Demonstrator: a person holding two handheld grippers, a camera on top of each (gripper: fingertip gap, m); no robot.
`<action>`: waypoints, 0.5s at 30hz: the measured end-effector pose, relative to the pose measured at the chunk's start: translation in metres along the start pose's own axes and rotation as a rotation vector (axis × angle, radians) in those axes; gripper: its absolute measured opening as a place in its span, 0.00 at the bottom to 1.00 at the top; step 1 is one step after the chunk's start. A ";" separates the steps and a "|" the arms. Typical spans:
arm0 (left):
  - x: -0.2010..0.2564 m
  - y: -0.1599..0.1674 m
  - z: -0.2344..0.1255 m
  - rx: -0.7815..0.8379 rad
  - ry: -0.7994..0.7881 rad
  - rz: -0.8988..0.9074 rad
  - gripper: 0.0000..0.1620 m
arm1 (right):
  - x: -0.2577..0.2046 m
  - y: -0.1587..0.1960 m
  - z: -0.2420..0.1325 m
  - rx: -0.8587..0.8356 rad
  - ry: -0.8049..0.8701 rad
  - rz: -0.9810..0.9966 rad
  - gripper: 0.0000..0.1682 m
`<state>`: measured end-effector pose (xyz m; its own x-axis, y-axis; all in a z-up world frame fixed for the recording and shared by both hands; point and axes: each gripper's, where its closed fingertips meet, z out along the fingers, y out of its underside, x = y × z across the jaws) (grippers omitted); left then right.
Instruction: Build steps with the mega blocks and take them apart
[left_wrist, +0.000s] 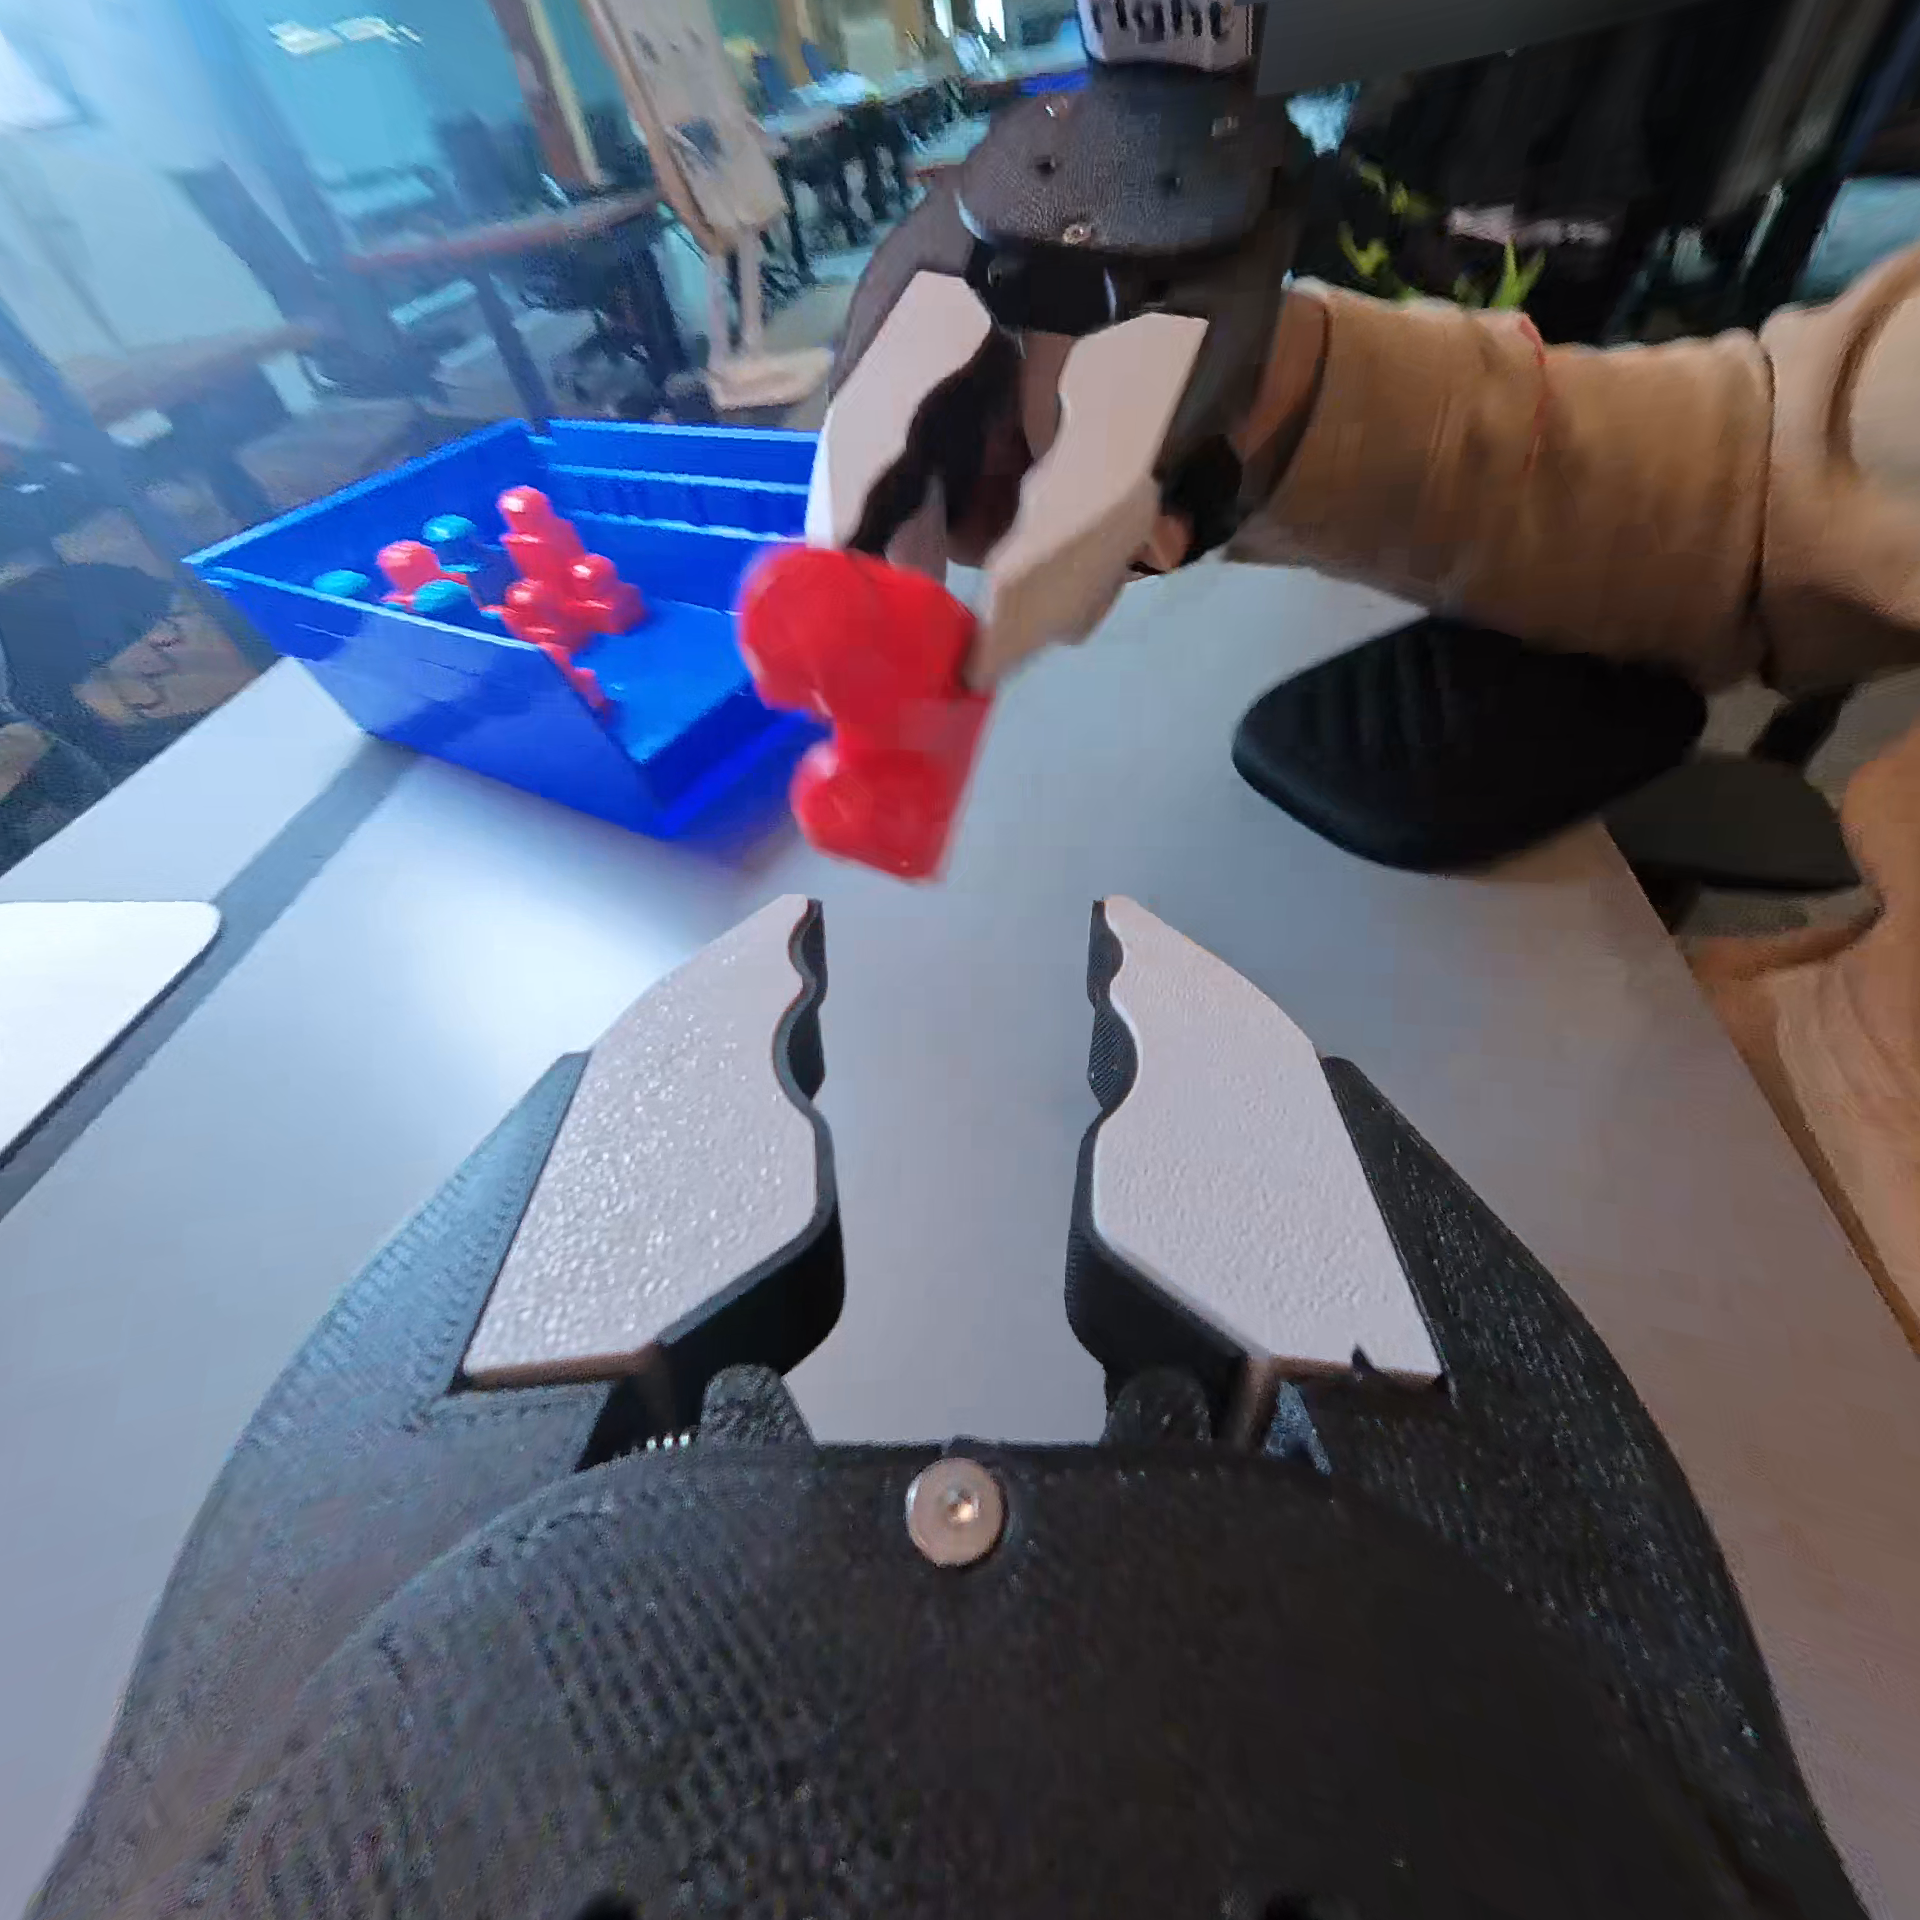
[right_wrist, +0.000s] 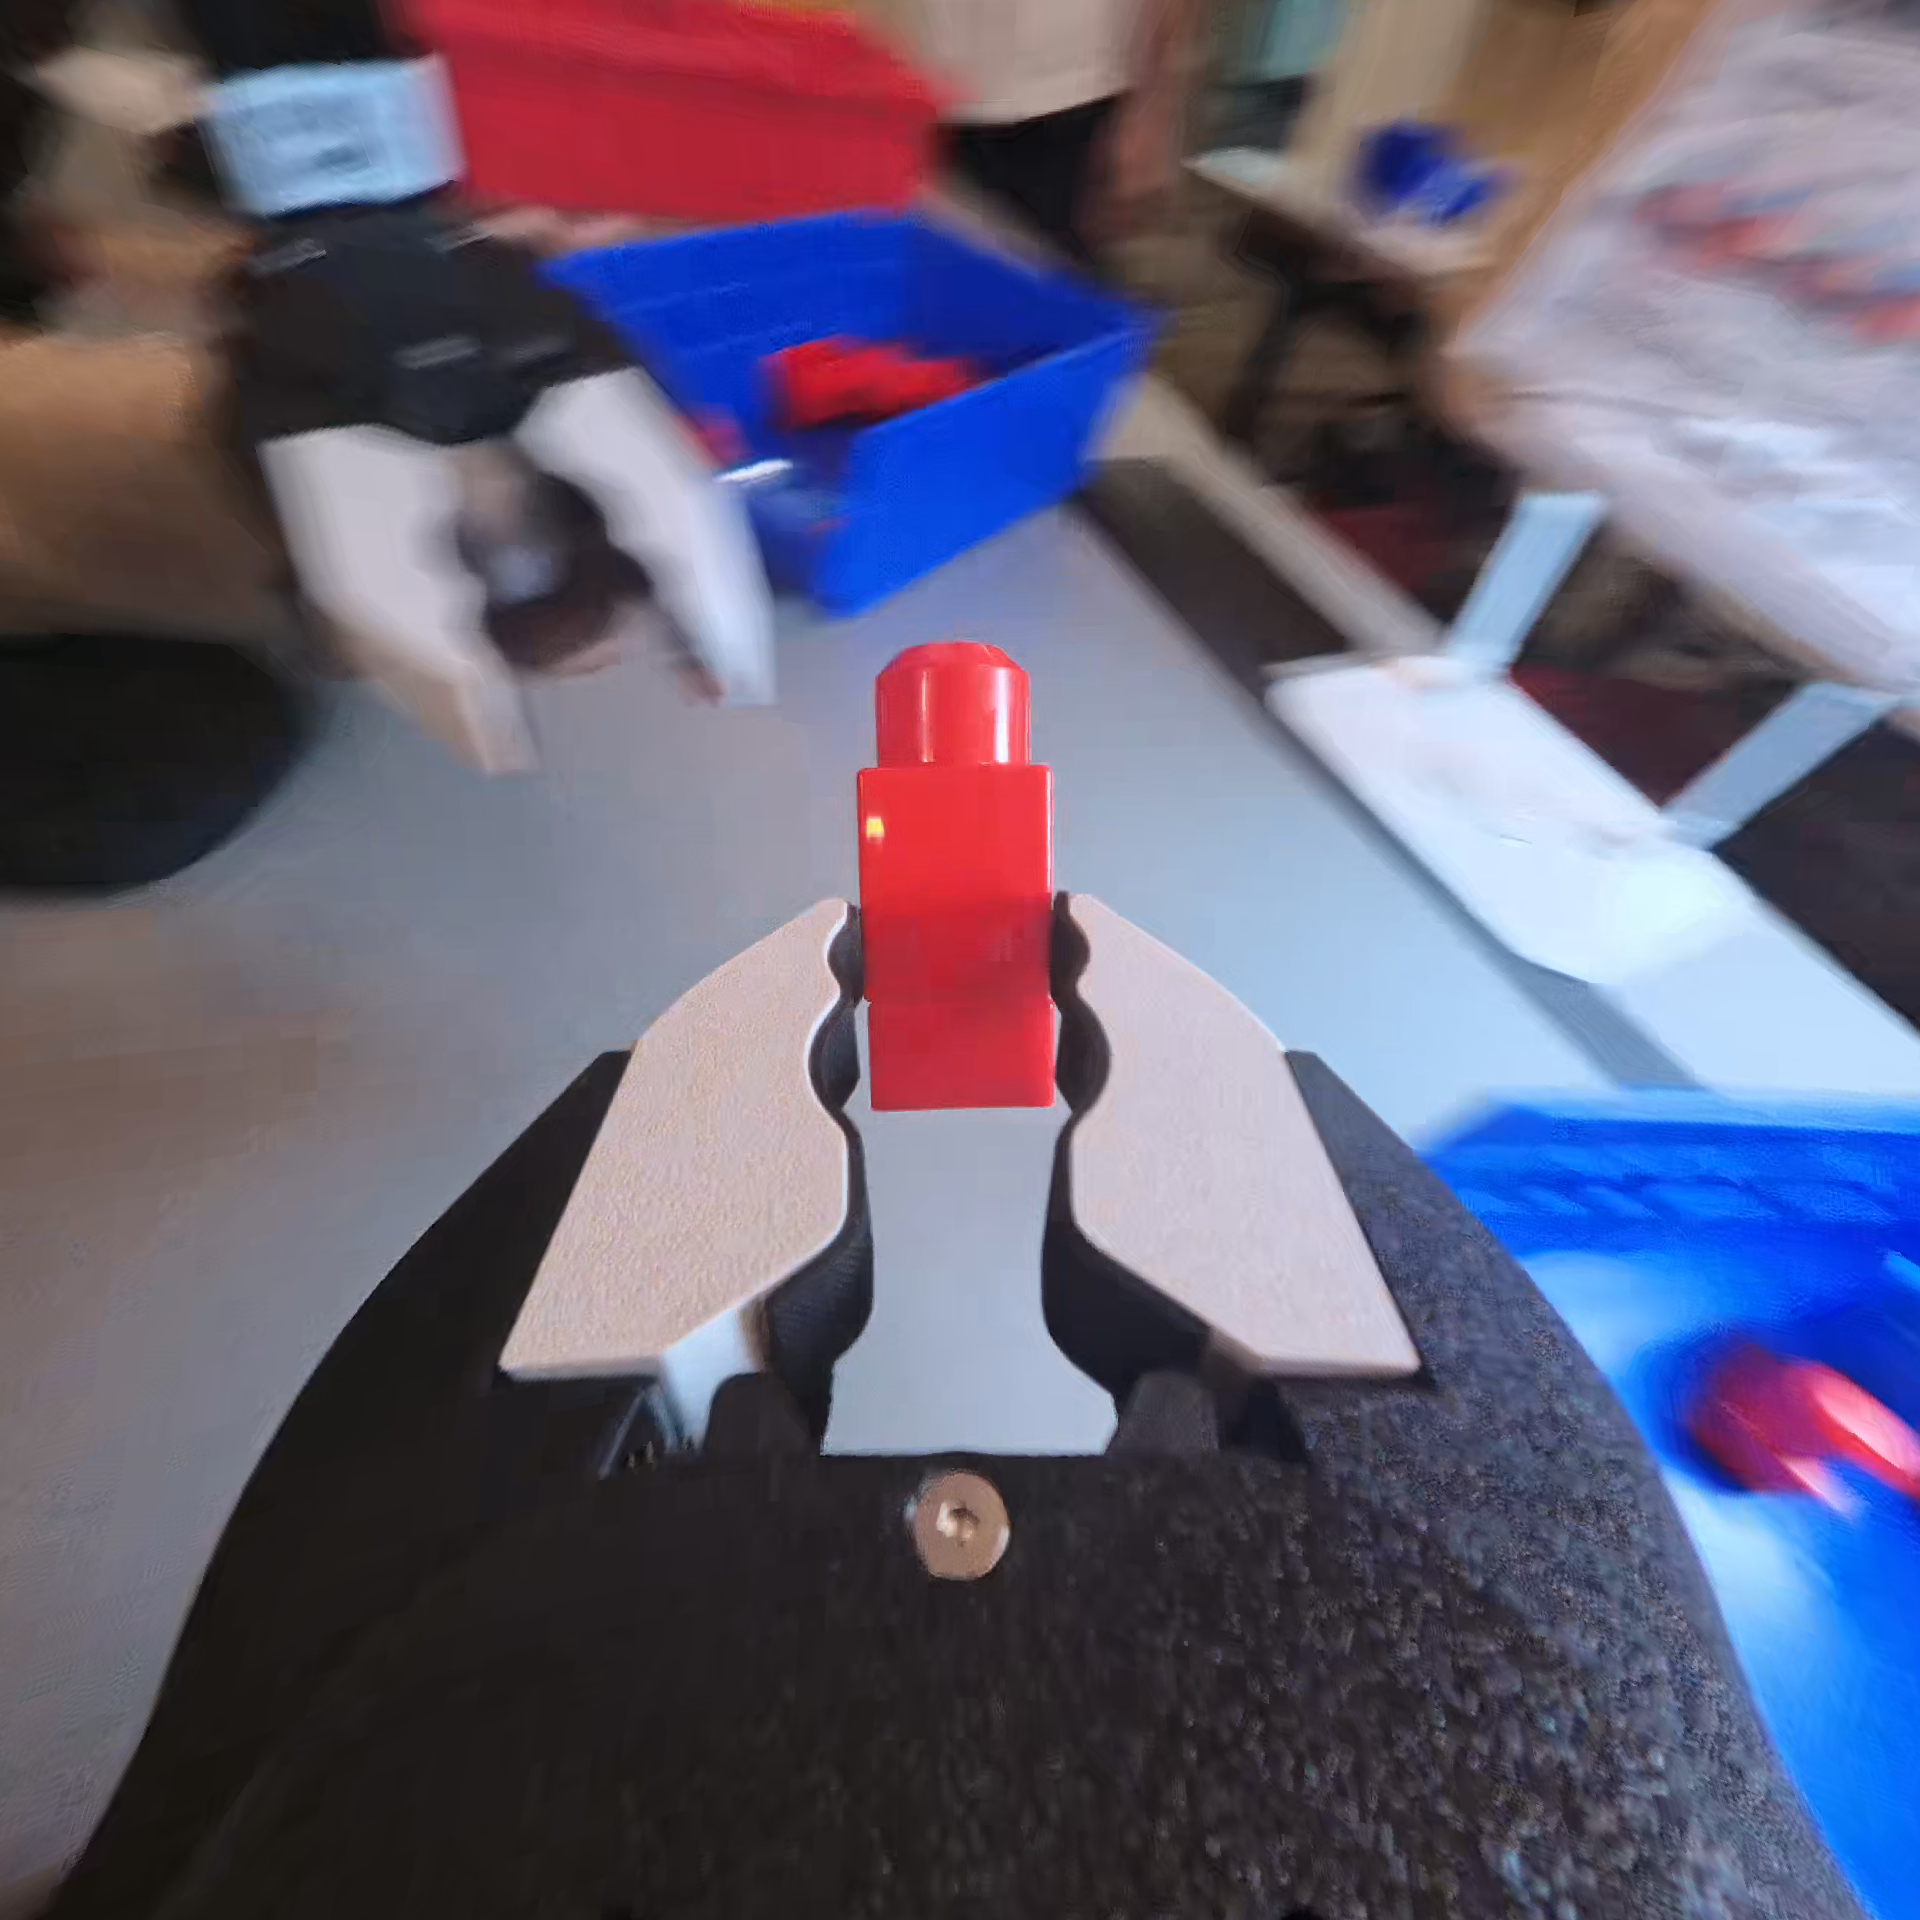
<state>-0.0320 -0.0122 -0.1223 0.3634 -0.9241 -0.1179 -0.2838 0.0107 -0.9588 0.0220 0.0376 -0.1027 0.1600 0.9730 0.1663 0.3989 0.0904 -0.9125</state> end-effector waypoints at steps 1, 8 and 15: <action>-0.006 -0.003 -0.005 0.032 -0.017 -0.030 0.30 | 0.037 -0.003 -0.011 0.035 0.139 0.047 0.21; -0.018 0.016 -0.005 0.015 -0.046 -0.054 0.28 | 0.262 0.067 -0.078 0.064 0.973 0.334 0.20; -0.026 0.041 -0.005 -0.028 -0.073 -0.068 0.28 | 0.305 0.169 -0.062 -0.261 1.009 0.591 0.21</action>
<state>-0.0571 0.0107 -0.1568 0.4465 -0.8919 -0.0720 -0.2801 -0.0629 -0.9579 0.1938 0.3367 -0.1832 0.9697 0.2334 0.0715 0.1776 -0.4735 -0.8627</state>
